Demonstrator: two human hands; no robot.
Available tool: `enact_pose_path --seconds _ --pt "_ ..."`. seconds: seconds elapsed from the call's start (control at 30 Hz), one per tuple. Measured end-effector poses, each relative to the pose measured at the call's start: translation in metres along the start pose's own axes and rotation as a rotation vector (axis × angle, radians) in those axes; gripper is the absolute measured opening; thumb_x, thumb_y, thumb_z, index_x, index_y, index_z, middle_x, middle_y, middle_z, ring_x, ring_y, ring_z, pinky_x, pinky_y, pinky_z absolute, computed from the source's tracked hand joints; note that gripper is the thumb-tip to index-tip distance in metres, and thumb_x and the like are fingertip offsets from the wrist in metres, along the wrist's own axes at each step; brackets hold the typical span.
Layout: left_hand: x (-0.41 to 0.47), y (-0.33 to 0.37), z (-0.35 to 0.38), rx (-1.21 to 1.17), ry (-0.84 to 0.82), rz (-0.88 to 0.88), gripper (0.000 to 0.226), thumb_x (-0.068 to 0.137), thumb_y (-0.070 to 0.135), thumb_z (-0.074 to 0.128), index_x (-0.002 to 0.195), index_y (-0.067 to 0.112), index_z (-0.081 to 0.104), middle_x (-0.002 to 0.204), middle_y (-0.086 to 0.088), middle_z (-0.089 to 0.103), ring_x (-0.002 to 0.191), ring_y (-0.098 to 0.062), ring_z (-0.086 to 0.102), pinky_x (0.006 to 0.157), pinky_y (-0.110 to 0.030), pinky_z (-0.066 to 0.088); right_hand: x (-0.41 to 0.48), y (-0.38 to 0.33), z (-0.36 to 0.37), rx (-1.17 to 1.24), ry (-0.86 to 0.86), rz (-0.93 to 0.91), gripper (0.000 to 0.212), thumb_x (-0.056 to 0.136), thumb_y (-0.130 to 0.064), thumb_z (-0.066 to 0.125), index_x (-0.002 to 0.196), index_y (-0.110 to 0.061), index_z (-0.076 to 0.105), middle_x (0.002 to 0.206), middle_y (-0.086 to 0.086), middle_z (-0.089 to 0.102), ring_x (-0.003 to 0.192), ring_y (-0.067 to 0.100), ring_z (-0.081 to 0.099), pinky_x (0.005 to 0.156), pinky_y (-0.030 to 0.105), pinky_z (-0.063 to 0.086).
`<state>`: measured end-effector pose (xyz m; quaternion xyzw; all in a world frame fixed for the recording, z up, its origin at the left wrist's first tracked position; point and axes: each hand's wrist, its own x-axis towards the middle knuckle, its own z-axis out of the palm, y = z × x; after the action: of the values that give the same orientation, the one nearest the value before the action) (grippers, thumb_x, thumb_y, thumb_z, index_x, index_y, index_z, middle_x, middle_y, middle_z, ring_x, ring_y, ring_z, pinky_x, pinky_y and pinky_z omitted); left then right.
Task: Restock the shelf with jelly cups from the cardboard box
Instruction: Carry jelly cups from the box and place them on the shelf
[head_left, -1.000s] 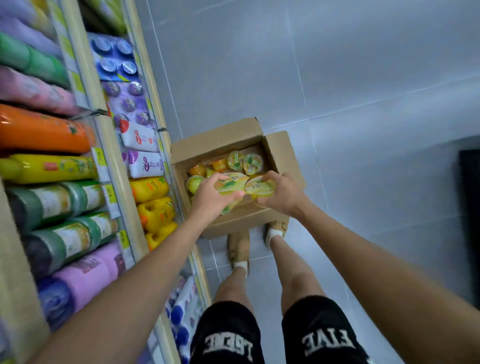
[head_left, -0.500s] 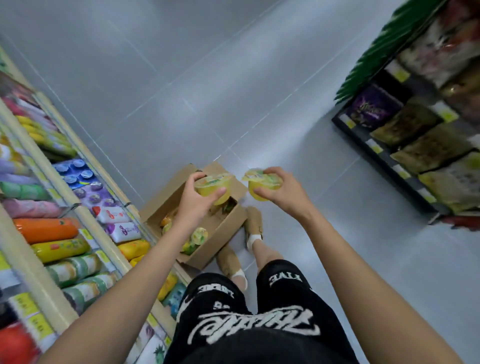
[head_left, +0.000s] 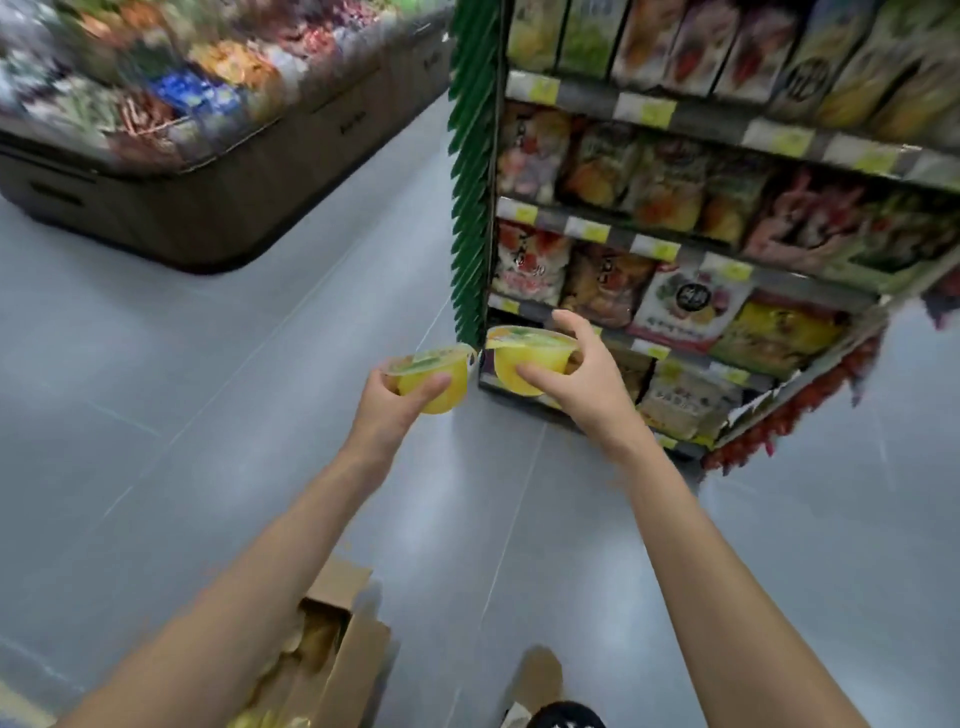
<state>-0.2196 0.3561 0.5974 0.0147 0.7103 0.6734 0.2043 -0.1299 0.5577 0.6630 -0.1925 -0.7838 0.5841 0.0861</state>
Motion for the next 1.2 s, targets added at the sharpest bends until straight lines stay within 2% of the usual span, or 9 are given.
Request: enact_pose_path --seconds 0.2,0.37,0.5,0.63,0.77,0.9,1.03,1.1,1.2 --pt "0.037 0.101 0.115 -0.076 -0.060 0.192 0.107 0.042 0.057 0.087 0.127 0.003 0.050 0.120 -0.014 0.064 0.109 -0.027 0.063 0.097 -0.044 0.050 0.052 -0.035 -0.121 -0.048 0.141 -0.068 0.082 0.080 -0.040 0.075 0.146 -0.025 0.030 0.145 0.001 0.037 0.131 0.018 0.036 0.095 0.029 0.039" --pt "0.057 0.169 0.181 -0.119 -0.100 0.271 0.114 0.035 0.071 0.085 0.126 0.010 0.052 0.120 -0.008 0.064 0.111 -0.026 0.061 0.100 -0.048 0.046 0.082 -0.065 -0.191 0.022 0.208 -0.133 0.090 0.074 -0.045 0.078 0.147 -0.023 0.028 0.148 0.006 0.036 0.131 0.027 0.043 0.101 0.048 0.046" --pt "0.070 0.215 0.215 -0.118 -0.115 0.349 0.121 0.034 0.074 0.083 0.131 0.012 0.046 0.125 -0.006 0.061 0.114 -0.025 0.059 0.102 -0.047 0.045 0.097 -0.090 -0.228 0.020 0.255 -0.202 0.090 0.076 -0.043 0.078 0.147 -0.021 0.028 0.151 0.007 0.033 0.135 0.023 0.037 0.106 0.046 0.042" --pt "0.087 0.259 0.243 -0.105 -0.129 0.425 0.132 0.032 0.078 0.080 0.138 0.010 0.040 0.131 -0.008 0.055 0.119 -0.026 0.055 0.104 -0.047 0.043 0.119 -0.118 -0.261 0.024 0.302 -0.271 0.086 0.077 -0.036 0.078 0.146 -0.016 0.030 0.141 0.005 0.045 0.122 0.019 0.050 0.103 0.041 0.045" --pt "0.119 0.299 0.262 -0.113 -0.125 0.488 0.131 0.033 0.079 0.078 0.138 0.011 0.041 0.131 -0.008 0.055 0.119 -0.026 0.055 0.105 -0.046 0.042 0.152 -0.147 -0.287 -0.003 0.345 -0.338 0.084 0.076 -0.035 0.078 0.144 -0.014 0.033 0.133 0.003 0.052 0.115 0.019 0.055 0.093 0.034 0.051" --pt "0.159 0.342 0.276 -0.129 -0.113 0.552 0.125 0.033 0.078 0.078 0.134 0.011 0.044 0.125 -0.006 0.060 0.112 -0.023 0.059 0.101 -0.045 0.046 0.192 -0.178 -0.306 -0.024 0.390 -0.415 0.083 0.078 -0.032 0.077 0.145 -0.013 0.031 0.119 -0.004 0.054 0.094 -0.001 0.056 0.071 0.014 0.049" --pt "0.200 0.392 0.287 -0.111 -0.141 0.622 0.118 0.042 0.072 0.081 0.134 0.011 0.039 0.122 -0.004 0.059 0.111 -0.020 0.059 0.099 -0.042 0.048 0.239 -0.214 -0.319 -0.034 0.454 -0.469 0.085 0.075 -0.035 0.080 0.143 -0.012 0.035 0.123 -0.002 0.058 0.105 0.012 0.060 0.091 0.031 0.052" --pt "0.219 0.419 0.290 -0.081 -0.128 0.676 0.094 0.062 0.056 0.081 0.133 0.009 0.039 0.116 0.000 0.058 0.104 -0.014 0.058 0.094 -0.033 0.049 0.264 -0.234 -0.323 -0.034 0.472 -0.492 0.081 0.074 -0.036 0.081 0.139 -0.012 0.039 0.120 -0.001 0.061 0.106 0.014 0.062 0.092 0.033 0.052" --pt "0.252 0.458 0.291 -0.005 -0.066 0.756 0.086 0.073 0.048 0.076 0.138 0.009 0.036 0.129 -0.006 0.052 0.118 -0.021 0.051 0.100 -0.034 0.044 0.301 -0.263 -0.325 -0.015 0.491 -0.535 0.072 0.075 -0.032 0.080 0.134 -0.012 0.044 0.113 -0.002 0.062 0.103 0.015 0.063 0.088 0.032 0.055"
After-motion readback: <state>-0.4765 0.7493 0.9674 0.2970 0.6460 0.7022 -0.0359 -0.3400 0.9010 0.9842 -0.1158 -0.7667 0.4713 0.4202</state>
